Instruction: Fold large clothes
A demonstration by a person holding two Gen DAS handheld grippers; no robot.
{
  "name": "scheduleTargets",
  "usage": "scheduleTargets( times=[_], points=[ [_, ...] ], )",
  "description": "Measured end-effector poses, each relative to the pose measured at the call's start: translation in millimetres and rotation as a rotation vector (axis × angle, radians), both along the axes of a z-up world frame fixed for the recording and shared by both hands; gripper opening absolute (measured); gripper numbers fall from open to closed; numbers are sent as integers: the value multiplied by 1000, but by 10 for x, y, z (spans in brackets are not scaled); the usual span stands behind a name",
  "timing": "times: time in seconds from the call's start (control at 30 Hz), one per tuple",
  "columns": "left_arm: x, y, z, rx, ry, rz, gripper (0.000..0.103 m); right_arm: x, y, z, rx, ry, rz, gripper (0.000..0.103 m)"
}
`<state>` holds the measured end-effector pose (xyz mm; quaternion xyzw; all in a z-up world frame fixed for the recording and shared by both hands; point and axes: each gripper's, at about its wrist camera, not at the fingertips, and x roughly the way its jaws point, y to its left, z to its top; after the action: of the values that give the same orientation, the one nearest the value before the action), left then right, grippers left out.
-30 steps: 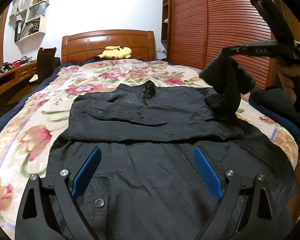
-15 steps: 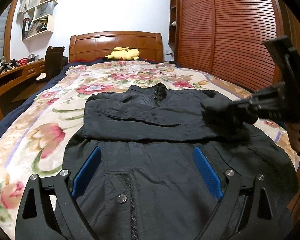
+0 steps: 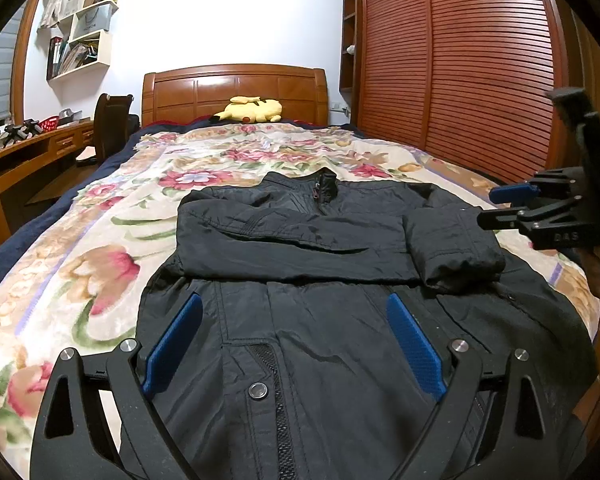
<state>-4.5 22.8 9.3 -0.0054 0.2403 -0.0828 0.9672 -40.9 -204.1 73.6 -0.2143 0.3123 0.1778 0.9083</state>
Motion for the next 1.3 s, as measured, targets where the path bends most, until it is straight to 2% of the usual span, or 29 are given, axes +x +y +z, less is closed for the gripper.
scheduleTargets(
  times=[0.23,0.37,0.47,0.6,0.67,0.7,0.73,0.77,0.8,0.87,1.0,1.3],
  points=[
    [-29,12,3,9,-1,-1,94,308,-105,-332,0,67,-135,63],
    [-28,19,4,7,-1,1,94,482,-173,-526,50,132,-200,66],
    [-27,30,-4,8,2,2,94,575,-190,-601,109,182,-221,66],
    [-38,49,1,9,1,4,94,644,-104,-615,147,210,-186,66],
    [-33,78,2,8,2,6,94,685,-75,-619,147,215,-158,58],
    [-33,82,1,7,2,6,94,688,-48,-616,146,217,-141,48],
    [-38,89,1,6,2,6,94,689,-2,-615,147,223,-118,32],
    [-40,92,2,6,2,6,94,694,43,-617,142,230,-100,25],
    [-41,93,1,7,2,6,94,701,76,-618,130,228,-87,12],
    [-42,95,2,6,2,6,94,658,178,-563,86,179,-63,9],
    [-42,114,2,5,0,8,94,620,383,-348,63,87,-37,7],
    [-67,231,15,-3,-6,28,94,490,880,165,70,-86,47,6]
  ],
)
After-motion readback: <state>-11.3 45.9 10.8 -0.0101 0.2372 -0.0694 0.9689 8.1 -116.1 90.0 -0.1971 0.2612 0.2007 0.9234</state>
